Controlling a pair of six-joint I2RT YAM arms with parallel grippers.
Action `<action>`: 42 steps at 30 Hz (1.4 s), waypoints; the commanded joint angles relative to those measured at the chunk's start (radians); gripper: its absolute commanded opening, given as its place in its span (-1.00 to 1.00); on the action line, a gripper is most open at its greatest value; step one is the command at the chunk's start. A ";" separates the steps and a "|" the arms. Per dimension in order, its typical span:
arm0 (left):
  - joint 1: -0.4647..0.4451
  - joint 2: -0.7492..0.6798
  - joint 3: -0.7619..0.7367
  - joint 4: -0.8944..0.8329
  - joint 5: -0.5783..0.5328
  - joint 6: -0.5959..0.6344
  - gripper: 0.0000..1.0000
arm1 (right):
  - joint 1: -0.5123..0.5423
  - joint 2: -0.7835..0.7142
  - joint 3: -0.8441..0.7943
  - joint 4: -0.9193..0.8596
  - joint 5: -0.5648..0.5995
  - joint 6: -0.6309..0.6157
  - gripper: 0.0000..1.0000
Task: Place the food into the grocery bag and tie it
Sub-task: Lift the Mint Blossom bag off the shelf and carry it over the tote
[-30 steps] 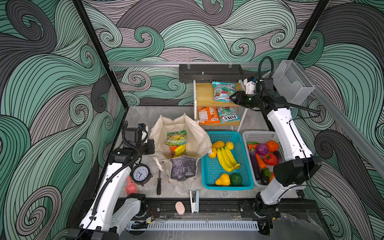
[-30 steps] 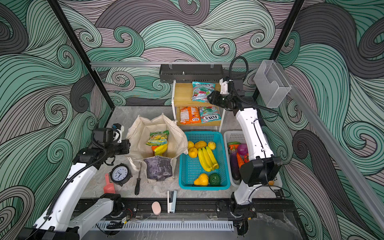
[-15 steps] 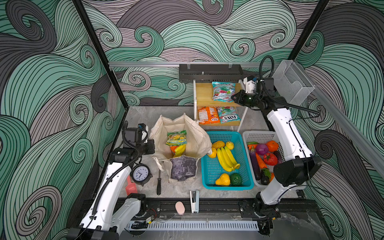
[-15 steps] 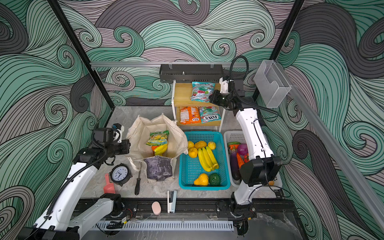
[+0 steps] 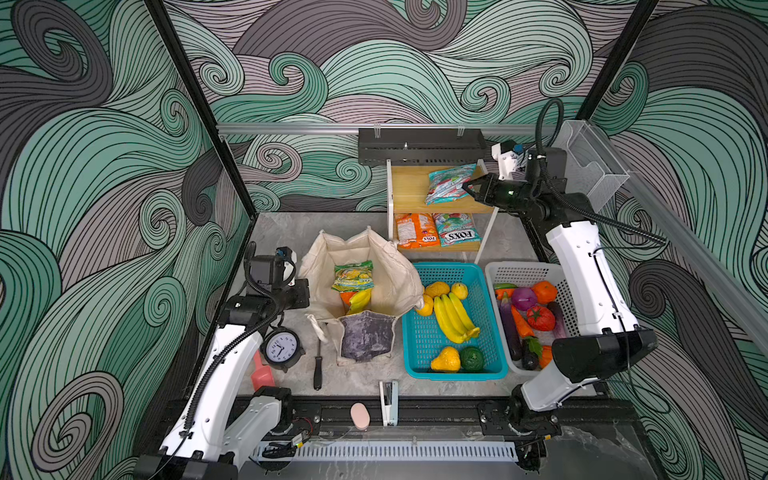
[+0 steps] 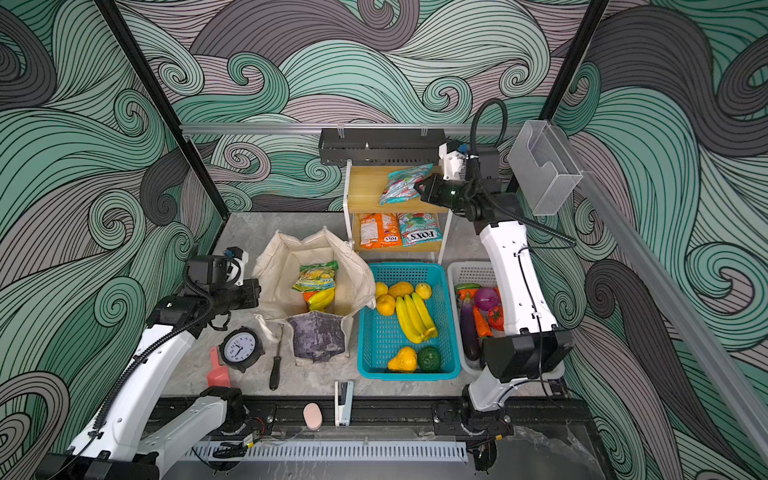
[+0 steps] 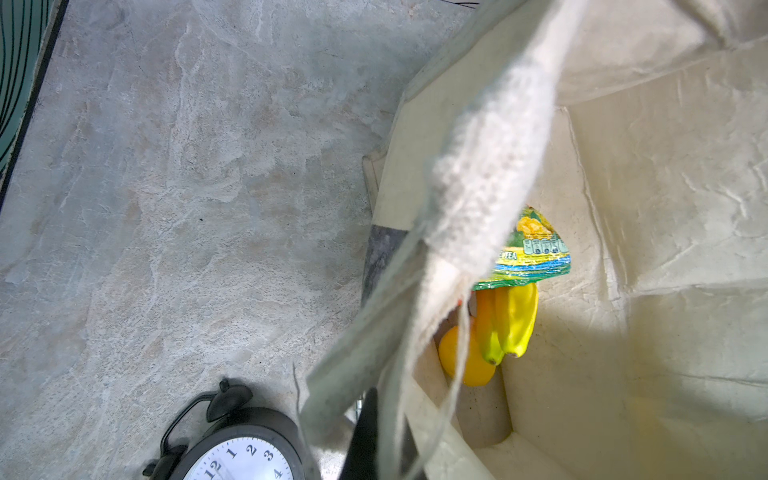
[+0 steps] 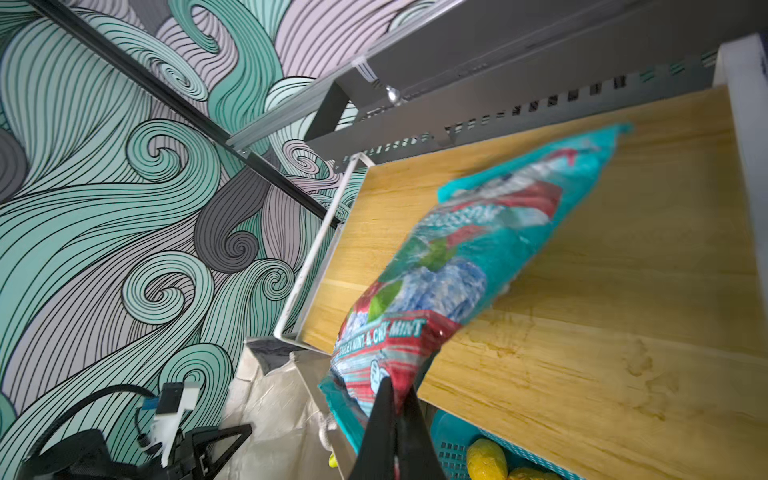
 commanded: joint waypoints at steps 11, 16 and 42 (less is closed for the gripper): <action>0.006 -0.003 -0.005 0.002 0.011 0.007 -1.00 | 0.180 -0.195 0.066 -0.106 0.127 -0.130 -1.00; 0.006 -0.001 -0.005 0.002 0.014 0.007 -1.00 | 0.286 -0.250 -0.002 -0.125 0.187 -0.128 -1.00; 0.006 -0.001 -0.006 0.007 0.023 0.008 -1.00 | 0.855 -0.025 -0.173 -0.006 0.429 -0.142 -1.00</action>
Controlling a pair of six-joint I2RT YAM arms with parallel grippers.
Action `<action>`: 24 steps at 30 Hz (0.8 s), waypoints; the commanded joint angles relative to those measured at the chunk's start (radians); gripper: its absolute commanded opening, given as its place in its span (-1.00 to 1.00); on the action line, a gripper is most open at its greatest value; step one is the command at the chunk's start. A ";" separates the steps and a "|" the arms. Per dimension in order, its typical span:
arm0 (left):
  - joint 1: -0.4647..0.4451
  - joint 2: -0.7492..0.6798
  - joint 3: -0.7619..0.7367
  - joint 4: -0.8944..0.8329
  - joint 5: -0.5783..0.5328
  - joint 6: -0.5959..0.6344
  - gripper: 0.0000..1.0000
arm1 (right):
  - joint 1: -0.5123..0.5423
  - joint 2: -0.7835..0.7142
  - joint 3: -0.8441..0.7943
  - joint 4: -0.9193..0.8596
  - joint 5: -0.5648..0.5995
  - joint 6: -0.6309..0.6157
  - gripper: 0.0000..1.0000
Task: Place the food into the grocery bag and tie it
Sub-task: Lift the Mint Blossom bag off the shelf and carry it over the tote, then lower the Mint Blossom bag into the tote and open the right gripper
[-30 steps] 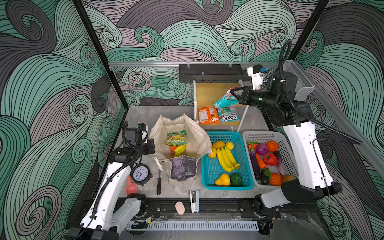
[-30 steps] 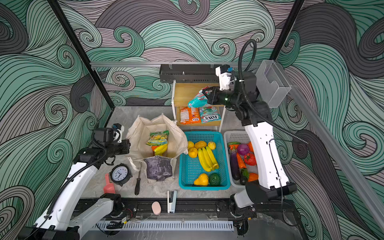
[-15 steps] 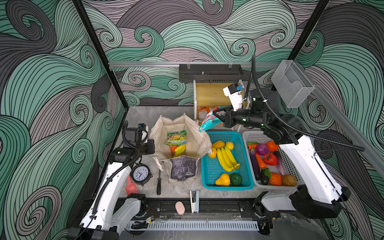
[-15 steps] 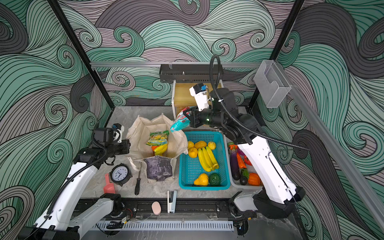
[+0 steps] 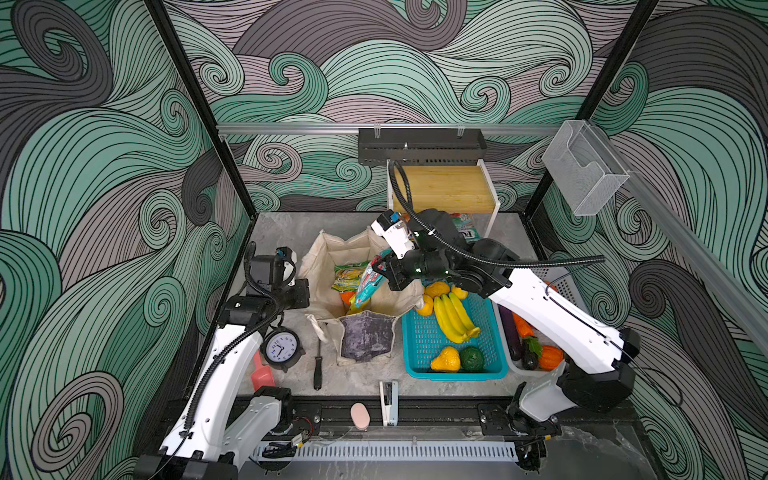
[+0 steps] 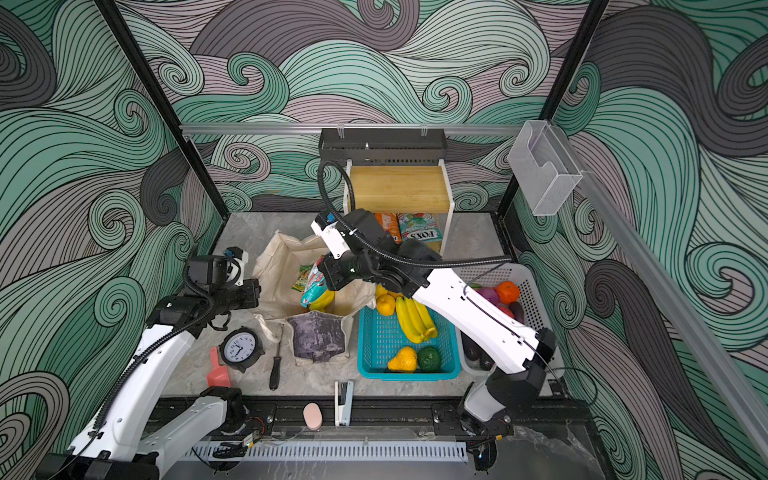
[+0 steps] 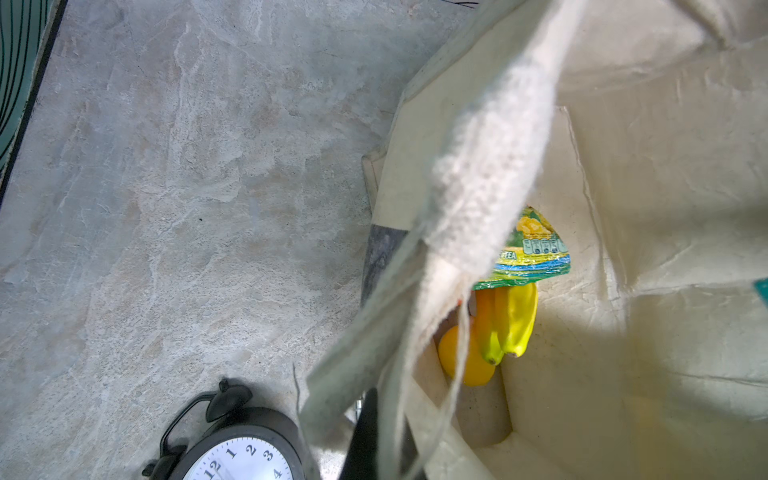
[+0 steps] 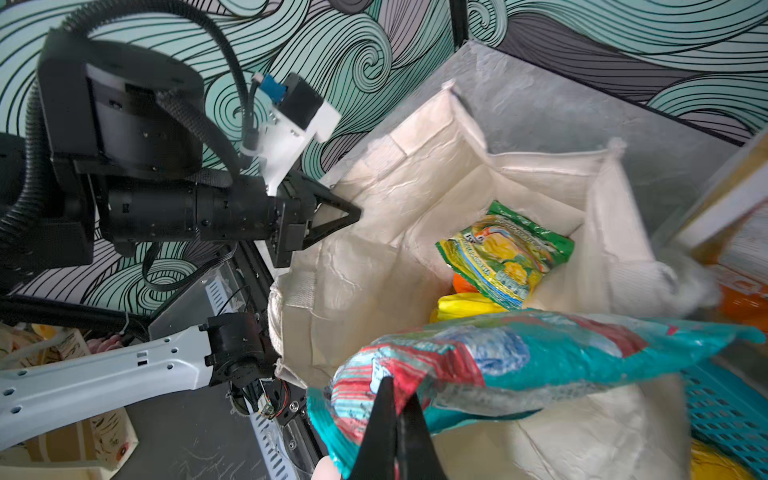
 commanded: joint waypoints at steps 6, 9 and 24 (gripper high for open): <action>0.006 0.002 -0.005 0.005 0.022 0.008 -1.00 | 0.048 0.140 0.017 0.130 -0.005 0.041 -1.00; 0.006 0.002 -0.006 0.004 0.023 0.007 -1.00 | 0.056 0.190 0.025 0.138 -0.016 0.049 -1.00; 0.006 -0.009 -0.006 0.008 0.032 0.006 -1.00 | 0.051 0.218 -0.192 0.257 0.076 0.136 -1.00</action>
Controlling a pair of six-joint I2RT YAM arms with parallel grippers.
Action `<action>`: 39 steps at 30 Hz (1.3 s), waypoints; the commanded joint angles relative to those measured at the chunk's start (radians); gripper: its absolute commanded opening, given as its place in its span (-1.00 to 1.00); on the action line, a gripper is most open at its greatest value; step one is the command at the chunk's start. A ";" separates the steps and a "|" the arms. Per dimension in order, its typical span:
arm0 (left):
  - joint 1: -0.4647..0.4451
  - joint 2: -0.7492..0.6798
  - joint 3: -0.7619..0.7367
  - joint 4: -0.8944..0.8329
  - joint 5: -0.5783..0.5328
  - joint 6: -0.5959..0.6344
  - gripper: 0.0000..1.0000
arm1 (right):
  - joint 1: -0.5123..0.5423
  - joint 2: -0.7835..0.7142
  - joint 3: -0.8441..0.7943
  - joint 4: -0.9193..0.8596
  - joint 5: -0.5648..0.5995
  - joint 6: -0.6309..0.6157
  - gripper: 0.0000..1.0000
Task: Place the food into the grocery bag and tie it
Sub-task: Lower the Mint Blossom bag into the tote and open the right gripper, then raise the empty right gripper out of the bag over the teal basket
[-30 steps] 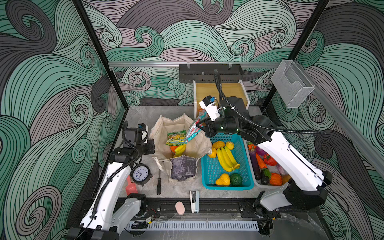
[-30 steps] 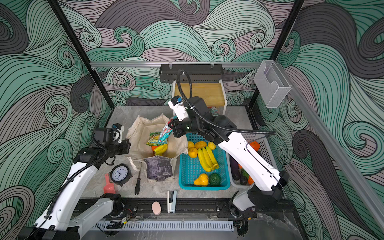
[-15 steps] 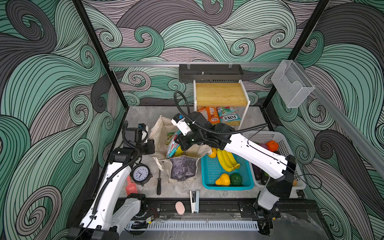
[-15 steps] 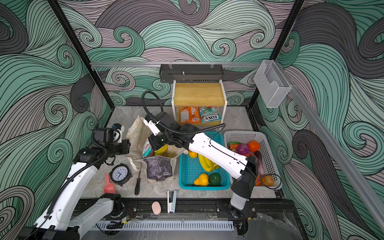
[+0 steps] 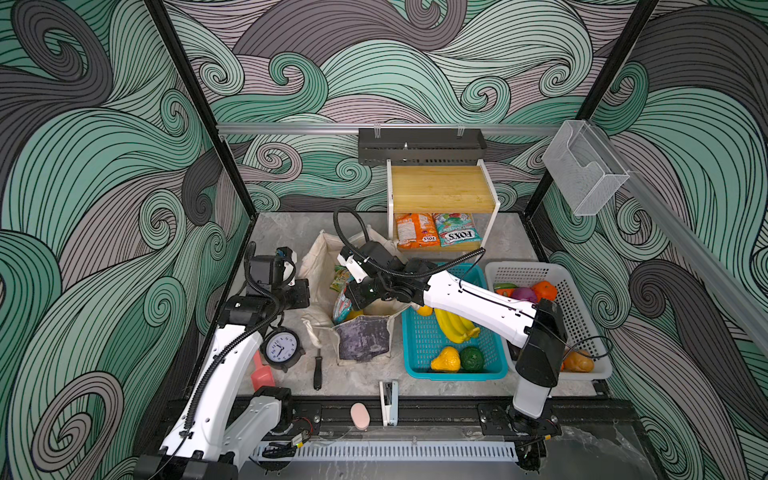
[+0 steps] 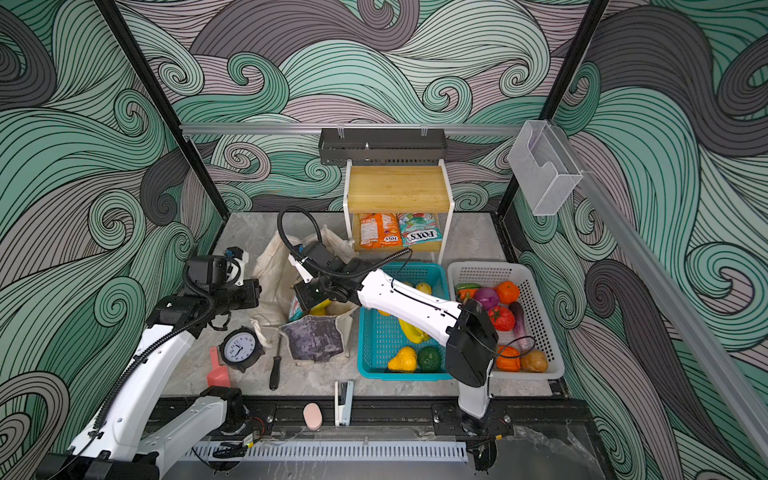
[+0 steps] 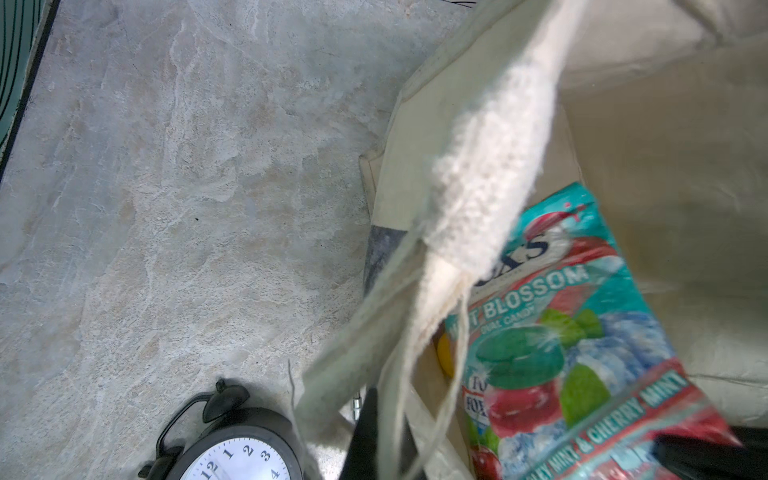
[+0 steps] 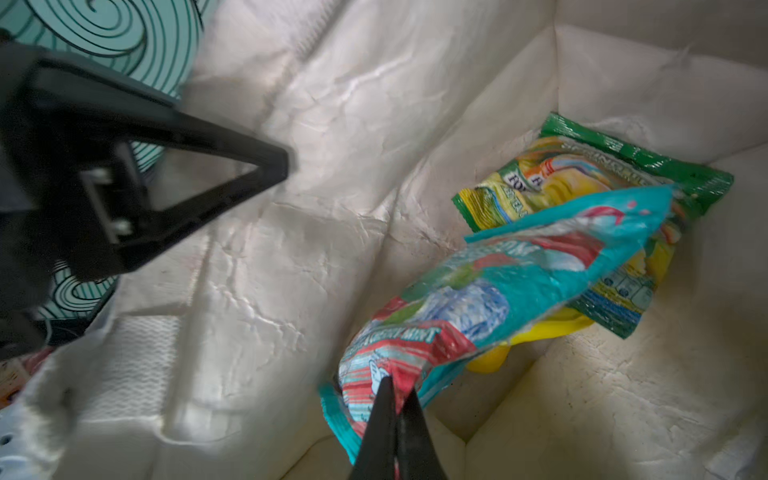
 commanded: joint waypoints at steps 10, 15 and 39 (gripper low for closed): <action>0.007 -0.019 -0.003 0.002 -0.010 0.003 -1.00 | 0.010 -0.064 -0.112 -0.038 0.174 0.015 -1.00; 0.007 -0.012 -0.003 0.000 -0.009 0.001 -1.00 | 0.012 -0.079 -0.135 -0.077 0.204 0.022 -0.81; 0.008 -0.009 -0.004 0.003 -0.003 0.001 -1.00 | -0.030 -0.426 -0.204 -0.139 0.278 -0.004 0.99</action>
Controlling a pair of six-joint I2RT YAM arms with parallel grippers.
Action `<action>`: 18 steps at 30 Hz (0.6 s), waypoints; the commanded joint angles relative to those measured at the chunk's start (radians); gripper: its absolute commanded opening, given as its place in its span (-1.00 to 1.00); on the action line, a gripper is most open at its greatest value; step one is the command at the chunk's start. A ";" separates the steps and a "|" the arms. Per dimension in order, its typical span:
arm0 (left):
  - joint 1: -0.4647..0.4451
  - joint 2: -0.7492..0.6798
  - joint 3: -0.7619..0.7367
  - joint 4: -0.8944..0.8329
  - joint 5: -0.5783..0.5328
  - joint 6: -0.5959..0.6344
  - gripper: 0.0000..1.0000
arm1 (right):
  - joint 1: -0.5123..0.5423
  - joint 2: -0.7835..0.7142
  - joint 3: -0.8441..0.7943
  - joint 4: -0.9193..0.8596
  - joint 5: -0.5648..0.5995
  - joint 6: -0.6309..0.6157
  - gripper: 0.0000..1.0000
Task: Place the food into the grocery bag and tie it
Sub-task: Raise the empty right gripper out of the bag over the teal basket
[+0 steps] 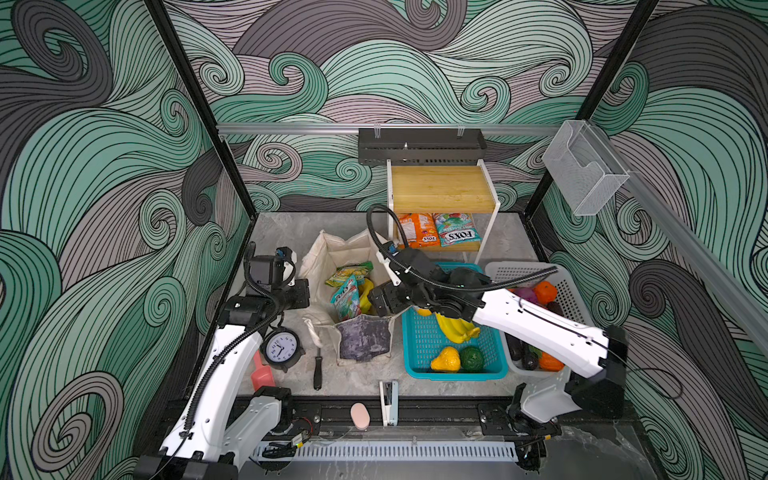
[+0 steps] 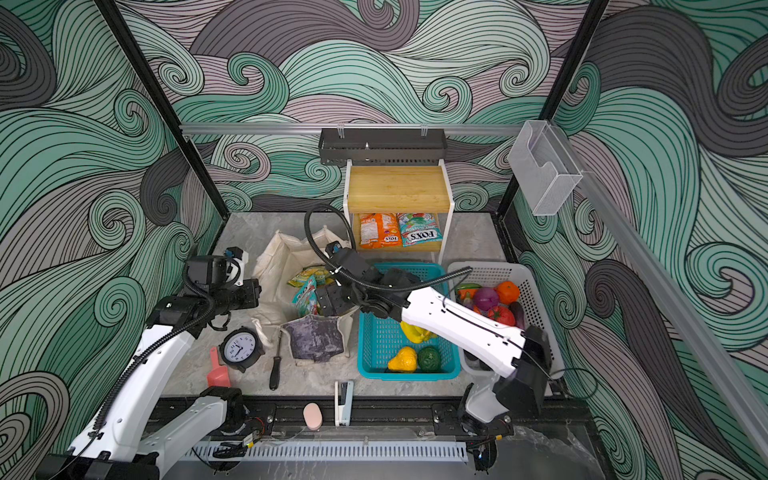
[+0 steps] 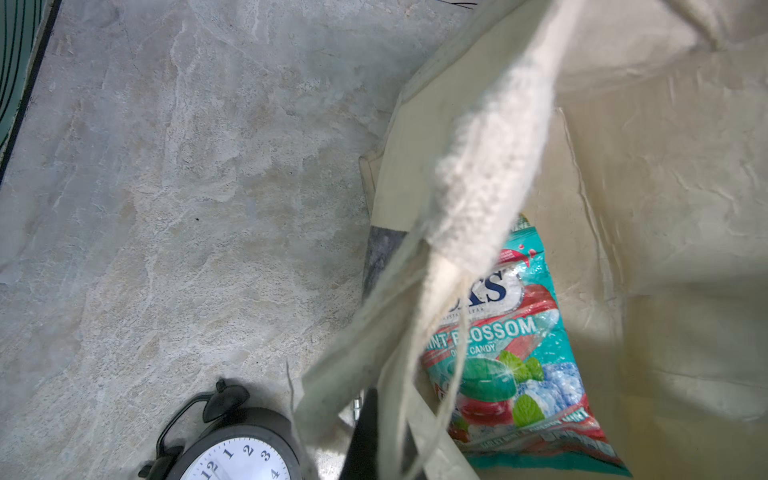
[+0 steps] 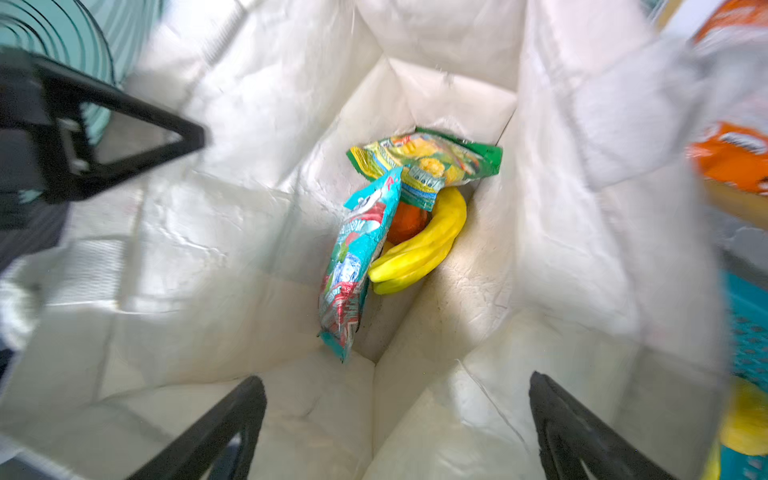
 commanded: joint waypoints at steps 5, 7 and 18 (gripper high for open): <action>0.006 -0.010 -0.004 0.008 0.005 0.000 -1.00 | -0.150 -0.134 -0.088 -0.004 -0.075 -0.019 0.99; 0.007 -0.009 -0.004 0.006 0.011 0.001 -1.00 | -0.201 -0.146 -0.117 -0.001 -0.102 -0.006 0.99; 0.007 -0.013 0.021 0.020 0.047 -0.044 -1.00 | -0.239 -0.093 -0.253 0.212 -0.182 0.049 0.07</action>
